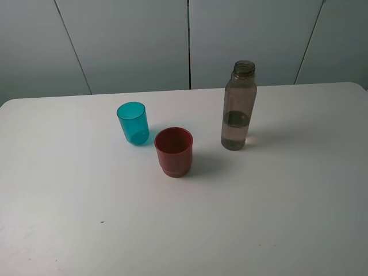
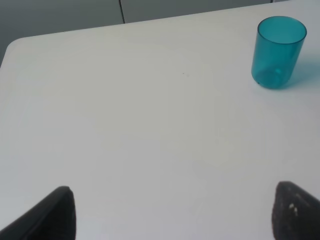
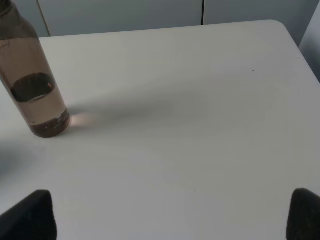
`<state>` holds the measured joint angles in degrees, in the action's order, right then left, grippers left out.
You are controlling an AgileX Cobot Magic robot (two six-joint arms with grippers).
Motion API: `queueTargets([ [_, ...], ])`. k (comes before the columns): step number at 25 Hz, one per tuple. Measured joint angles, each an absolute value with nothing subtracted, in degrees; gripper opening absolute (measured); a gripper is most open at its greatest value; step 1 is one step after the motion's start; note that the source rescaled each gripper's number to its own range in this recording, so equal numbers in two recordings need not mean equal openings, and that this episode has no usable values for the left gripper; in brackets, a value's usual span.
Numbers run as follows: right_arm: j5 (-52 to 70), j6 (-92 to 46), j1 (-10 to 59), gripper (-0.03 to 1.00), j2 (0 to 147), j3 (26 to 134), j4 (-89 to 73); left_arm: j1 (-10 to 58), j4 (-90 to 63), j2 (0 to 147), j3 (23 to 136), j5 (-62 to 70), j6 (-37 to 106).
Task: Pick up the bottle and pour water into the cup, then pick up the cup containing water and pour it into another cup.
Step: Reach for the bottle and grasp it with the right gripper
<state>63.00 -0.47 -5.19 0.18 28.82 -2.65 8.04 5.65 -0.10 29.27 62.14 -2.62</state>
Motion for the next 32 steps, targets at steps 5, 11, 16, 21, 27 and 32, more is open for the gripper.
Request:
queueTargets([
  [5,63.0,-0.5,-5.2,1.0,0.2,28.8,-2.6,8.0,5.7,-0.1,29.3,62.1,-2.6],
  [11,63.0,-0.5,-5.2,1.0,0.2,28.8,-2.6,8.0,5.7,-0.1,29.3,62.1,-2.6],
  [16,63.0,-0.5,-5.2,1.0,0.2,28.8,-2.6,8.0,5.7,-0.1,29.3,62.1,-2.6],
  [21,63.0,-0.5,-5.2,1.0,0.2,28.8,-2.6,8.0,5.7,-0.1,29.3,62.1,-2.6],
  [27,63.0,-0.5,-5.2,1.0,0.2,28.8,-2.6,8.0,5.7,-0.1,29.3,62.1,-2.7],
  [32,63.0,-0.5,-5.2,1.0,0.2,28.8,-2.6,8.0,5.7,-0.1,29.3,62.1,-2.7],
])
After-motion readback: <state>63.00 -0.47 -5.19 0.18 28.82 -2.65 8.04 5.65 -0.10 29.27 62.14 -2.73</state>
